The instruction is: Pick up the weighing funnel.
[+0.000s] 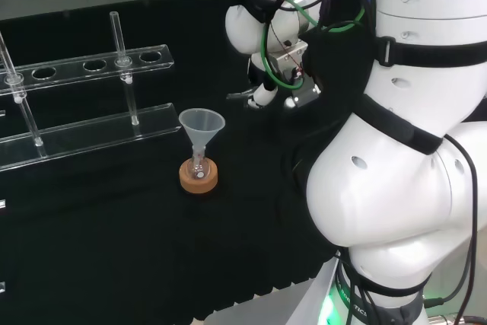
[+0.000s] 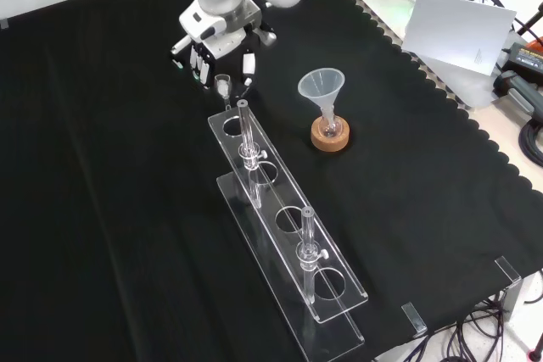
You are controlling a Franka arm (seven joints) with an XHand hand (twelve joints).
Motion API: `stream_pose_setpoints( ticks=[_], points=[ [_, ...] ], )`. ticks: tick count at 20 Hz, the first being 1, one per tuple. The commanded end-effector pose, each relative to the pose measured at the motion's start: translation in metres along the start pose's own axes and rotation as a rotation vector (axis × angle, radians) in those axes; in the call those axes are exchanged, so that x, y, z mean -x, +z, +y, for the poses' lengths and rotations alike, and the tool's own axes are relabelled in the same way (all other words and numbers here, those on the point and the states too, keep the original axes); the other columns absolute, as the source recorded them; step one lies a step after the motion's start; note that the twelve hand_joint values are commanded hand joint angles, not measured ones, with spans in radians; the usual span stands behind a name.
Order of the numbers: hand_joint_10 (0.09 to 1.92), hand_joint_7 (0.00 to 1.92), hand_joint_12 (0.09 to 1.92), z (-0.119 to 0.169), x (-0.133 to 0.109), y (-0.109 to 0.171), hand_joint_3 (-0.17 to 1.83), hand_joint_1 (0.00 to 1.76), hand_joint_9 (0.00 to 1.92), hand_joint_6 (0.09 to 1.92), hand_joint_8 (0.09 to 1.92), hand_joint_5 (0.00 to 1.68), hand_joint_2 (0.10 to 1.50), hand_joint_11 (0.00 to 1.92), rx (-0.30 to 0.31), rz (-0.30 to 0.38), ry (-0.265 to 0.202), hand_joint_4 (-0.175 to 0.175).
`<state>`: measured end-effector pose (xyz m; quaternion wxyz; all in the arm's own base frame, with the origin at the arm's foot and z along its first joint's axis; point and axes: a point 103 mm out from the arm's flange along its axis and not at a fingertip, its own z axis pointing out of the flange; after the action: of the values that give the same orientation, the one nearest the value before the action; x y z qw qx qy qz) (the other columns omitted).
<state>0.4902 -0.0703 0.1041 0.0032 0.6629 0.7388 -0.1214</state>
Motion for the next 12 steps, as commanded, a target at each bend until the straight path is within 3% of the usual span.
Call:
stream_pose_setpoints(
  ticks=[1,12],
  points=[
    [0.23,1.43,1.52,-0.008,0.004,-0.033,0.58,0.89,1.11,0.51,0.42,1.18,0.57,0.12,0.038,0.018,0.003,0.175],
    [0.22,1.43,1.51,-0.018,0.009,-0.066,0.58,0.87,1.1,0.51,0.41,1.19,0.57,0.12,0.08,0.034,-0.006,0.175]
  ],
)
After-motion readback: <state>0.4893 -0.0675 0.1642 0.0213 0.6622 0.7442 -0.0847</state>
